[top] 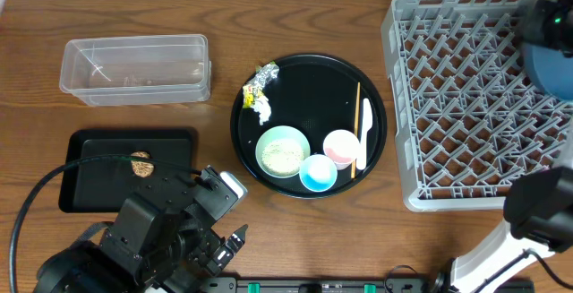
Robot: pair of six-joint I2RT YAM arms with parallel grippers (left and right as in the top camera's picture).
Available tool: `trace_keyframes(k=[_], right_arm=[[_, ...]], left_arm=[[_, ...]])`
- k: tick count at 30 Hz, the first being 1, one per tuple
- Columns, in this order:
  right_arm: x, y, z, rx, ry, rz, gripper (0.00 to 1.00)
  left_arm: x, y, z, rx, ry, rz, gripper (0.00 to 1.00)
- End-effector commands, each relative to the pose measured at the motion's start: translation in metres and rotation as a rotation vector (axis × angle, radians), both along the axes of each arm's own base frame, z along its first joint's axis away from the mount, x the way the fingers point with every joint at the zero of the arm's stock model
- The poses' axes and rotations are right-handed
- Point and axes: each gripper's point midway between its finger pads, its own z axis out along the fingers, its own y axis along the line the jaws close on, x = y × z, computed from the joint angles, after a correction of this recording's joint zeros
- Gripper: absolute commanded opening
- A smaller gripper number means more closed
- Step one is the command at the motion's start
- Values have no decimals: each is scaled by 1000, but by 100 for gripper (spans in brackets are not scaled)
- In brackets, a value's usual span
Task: Sort waste into correct bins and load items into the dishwasher rack
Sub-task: 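Lower the blue plate upright into the rack's back right slots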
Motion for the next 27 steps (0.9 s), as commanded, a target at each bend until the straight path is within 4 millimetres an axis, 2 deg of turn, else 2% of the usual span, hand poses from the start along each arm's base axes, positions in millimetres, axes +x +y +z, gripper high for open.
trace_keyframes(k=[1,3,5,9,14,20,23,27], right_arm=[[6,61,51,380,-205,250,1],[4,81,71,508,-274,368,1],[1,89,75,558,-299,432,2],[1,93,62,585,-283,475,1],[4,106,51,763,-308,585,1],[18,99,13,821,-241,543,1],[22,96,3,809,-224,525,1],[29,74,-18,706,-168,412,1]], left_arm=[[1,1,-2,3,4,12,98],[1,1,-2,3,4,12,98],[1,1,-2,3,4,12,98],[1,1,-2,3,4,12,98],[1,1,-2,3,3,12,98],[1,1,-2,2,3,12,98],[2,1,-1,-1,-1,12,98],[2,0,-1,-1,-2,12,98]])
